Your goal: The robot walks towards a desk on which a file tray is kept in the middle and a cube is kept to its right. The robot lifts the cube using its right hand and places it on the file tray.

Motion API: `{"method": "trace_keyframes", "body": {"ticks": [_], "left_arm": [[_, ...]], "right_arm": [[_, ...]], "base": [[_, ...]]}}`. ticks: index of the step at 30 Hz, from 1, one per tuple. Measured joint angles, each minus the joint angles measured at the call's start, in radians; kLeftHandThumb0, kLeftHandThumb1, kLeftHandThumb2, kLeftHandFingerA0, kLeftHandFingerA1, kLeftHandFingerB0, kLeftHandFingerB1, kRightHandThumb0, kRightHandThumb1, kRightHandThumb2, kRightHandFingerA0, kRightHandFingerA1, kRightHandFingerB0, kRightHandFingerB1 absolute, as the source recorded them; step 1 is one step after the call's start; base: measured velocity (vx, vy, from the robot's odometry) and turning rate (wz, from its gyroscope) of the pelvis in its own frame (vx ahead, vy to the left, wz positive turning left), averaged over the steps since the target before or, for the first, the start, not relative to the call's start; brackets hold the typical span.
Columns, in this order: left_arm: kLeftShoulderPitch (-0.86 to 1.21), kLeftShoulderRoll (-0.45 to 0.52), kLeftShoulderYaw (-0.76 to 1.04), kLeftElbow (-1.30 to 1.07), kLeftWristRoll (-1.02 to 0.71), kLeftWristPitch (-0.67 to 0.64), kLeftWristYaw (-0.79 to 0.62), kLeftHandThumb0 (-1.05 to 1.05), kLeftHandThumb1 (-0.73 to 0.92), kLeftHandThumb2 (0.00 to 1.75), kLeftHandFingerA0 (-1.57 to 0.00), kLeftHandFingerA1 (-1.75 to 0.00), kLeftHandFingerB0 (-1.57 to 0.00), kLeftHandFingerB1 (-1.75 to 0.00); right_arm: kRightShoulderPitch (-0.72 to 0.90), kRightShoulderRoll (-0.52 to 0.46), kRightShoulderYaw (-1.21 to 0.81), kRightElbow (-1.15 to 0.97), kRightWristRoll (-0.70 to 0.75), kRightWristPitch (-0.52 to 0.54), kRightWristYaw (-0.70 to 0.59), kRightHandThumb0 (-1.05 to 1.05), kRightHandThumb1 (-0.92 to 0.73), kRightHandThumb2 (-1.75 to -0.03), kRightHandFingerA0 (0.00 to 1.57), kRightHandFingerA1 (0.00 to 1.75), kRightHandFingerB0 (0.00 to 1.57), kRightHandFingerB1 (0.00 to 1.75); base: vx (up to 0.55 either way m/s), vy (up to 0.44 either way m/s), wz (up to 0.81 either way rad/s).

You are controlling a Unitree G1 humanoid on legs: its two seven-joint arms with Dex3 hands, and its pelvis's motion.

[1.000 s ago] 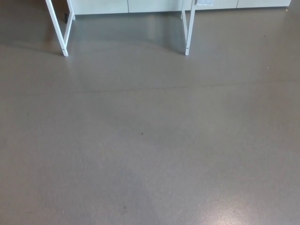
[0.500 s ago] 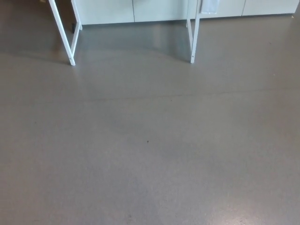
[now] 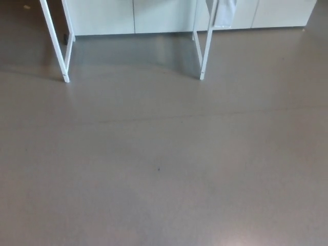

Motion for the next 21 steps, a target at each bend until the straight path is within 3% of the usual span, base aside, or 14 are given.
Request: {"method": "trace_keyframes", "body": {"ticks": [12,21], "left_arm": [[-0.003,-0.016,-0.003,0.0,0.004,-0.001,-0.002,-0.47,0.72,0.6,-0.46,-0.68,-0.41,-0.51],[-0.013,-0.014,-0.003,0.001,0.007,-0.001,-0.004,-0.47,0.72,0.6,-0.46,-0.68,-0.41,-0.51]], "right_arm": [[-0.01,-0.012,0.005,0.009,0.01,-0.012,0.0,-0.54,-0.51,-0.83,0.63,0.61,0.32,0.46],[-0.008,-0.011,0.005,0.014,0.015,-0.013,-0.001,-0.54,-0.51,-0.83,0.63,0.61,0.32,0.46]], "base": [[0.31,-0.161,0.15],[0.38,0.083,-0.15]]}}
